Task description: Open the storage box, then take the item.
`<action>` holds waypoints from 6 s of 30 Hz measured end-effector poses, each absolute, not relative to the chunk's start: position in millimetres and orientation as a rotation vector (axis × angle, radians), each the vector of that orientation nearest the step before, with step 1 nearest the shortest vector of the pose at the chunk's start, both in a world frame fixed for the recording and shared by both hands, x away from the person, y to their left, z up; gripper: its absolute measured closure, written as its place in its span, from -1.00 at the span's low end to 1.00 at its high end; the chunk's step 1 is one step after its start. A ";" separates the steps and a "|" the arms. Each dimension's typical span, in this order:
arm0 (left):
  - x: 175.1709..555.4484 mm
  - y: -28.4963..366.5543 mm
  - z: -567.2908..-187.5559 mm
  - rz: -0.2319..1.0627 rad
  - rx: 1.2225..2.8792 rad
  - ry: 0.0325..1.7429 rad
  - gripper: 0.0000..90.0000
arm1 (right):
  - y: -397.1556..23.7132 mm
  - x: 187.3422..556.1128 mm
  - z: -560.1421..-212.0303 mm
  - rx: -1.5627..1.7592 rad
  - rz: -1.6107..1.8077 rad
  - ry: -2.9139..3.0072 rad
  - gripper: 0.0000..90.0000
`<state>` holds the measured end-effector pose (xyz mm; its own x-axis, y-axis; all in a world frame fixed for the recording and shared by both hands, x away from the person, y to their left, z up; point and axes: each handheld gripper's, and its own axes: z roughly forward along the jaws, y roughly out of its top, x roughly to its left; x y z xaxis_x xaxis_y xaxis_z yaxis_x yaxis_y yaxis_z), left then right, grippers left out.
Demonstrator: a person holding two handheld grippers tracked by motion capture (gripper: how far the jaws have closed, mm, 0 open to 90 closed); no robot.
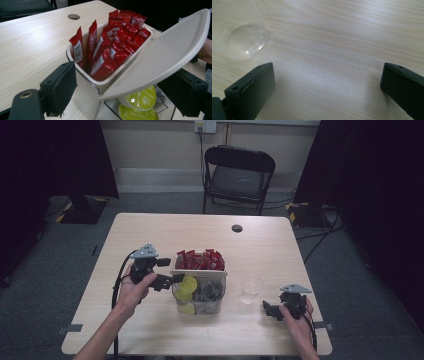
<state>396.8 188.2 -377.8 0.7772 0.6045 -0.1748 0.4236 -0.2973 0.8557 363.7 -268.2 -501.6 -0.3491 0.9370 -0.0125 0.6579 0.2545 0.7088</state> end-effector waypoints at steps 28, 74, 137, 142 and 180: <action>423.7 195.6 -381.6 0.181 1.871 0.868 -0.72 | -270.2 363.3 -500.3 1.437 0.875 2.115 -0.95; 425.7 193.0 -383.2 0.205 1.894 0.907 -0.94 | -236.4 323.4 -406.6 1.124 1.366 2.182 -0.10; 425.1 192.2 -383.2 0.214 1.911 0.916 -0.95 | -109.7 385.9 -415.0 0.803 1.427 2.576 0.86; 424.6 192.0 -383.0 0.214 1.909 0.919 -0.94 | -108.8 384.9 -414.8 0.800 1.434 2.578 0.93; 425.1 192.4 -383.7 0.205 1.909 0.917 -0.94 | -121.9 377.0 -395.0 0.809 1.576 2.486 0.95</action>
